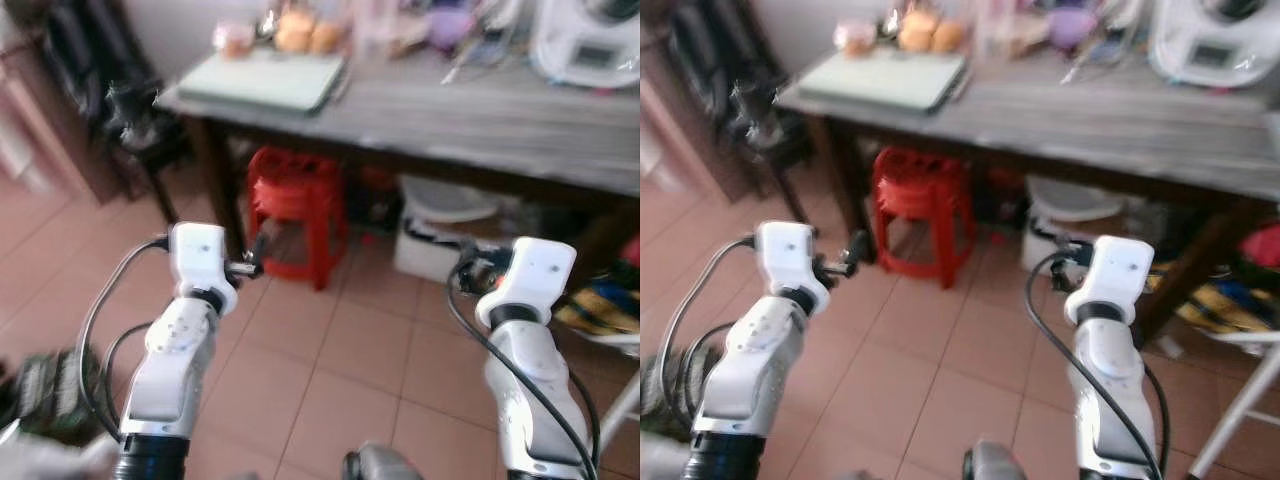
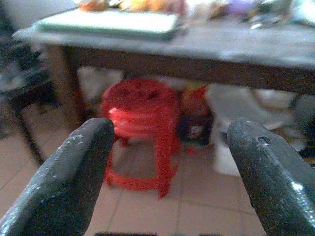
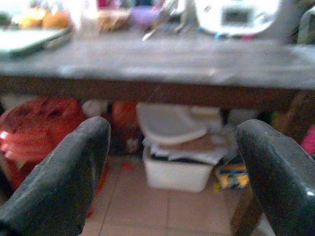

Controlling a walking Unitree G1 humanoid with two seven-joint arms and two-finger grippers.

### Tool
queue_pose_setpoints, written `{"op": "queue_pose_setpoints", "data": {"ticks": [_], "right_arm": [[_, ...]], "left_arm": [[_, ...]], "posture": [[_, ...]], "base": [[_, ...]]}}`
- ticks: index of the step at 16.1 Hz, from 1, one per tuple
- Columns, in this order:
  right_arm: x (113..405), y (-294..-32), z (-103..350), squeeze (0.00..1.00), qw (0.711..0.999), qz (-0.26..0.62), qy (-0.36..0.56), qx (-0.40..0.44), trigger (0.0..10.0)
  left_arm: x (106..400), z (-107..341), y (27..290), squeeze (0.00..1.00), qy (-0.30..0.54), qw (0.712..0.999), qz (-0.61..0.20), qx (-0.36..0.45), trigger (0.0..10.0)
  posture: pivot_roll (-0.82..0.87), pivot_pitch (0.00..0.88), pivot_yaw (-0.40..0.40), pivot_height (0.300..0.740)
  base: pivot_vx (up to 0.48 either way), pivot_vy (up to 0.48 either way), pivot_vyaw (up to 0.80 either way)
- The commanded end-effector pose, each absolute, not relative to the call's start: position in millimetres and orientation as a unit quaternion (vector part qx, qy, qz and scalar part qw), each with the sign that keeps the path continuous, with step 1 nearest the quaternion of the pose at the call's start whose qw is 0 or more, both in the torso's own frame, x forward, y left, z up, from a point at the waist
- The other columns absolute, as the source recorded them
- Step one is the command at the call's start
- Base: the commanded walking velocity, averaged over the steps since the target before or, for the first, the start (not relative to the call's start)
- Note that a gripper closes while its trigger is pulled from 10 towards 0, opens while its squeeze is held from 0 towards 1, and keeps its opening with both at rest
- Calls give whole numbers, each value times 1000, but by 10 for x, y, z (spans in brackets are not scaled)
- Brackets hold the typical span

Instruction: Setting the table

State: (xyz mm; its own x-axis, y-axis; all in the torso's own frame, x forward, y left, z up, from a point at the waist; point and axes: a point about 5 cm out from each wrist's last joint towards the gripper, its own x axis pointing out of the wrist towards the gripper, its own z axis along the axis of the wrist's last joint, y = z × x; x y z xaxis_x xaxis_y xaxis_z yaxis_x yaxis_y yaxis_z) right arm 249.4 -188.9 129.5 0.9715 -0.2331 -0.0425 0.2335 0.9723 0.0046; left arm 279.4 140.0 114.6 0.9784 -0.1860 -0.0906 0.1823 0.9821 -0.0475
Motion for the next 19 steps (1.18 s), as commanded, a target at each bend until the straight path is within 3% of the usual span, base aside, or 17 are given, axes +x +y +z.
{"op": "queue_pose_setpoints", "data": {"ticks": [1,14,19], "right_arm": [[2495,-1830,1327,0,994,-109,15,11,10000],[2412,-1820,1344,0,994,-104,8,21,10000],[2422,-1763,1362,0,995,-94,0,16,10000]], "left_arm": [[2802,1187,1486,0,41,996,-81,-14,10000],[2753,1235,1564,0,24,999,-47,14,10000],[2712,1272,1508,0,18,997,-70,24,10000]], "posture": [[-71,0,39,740],[-59,0,46,740],[-49,0,55,740]], "base": [[0,0,-800],[0,0,-800],[0,0,0]]}}
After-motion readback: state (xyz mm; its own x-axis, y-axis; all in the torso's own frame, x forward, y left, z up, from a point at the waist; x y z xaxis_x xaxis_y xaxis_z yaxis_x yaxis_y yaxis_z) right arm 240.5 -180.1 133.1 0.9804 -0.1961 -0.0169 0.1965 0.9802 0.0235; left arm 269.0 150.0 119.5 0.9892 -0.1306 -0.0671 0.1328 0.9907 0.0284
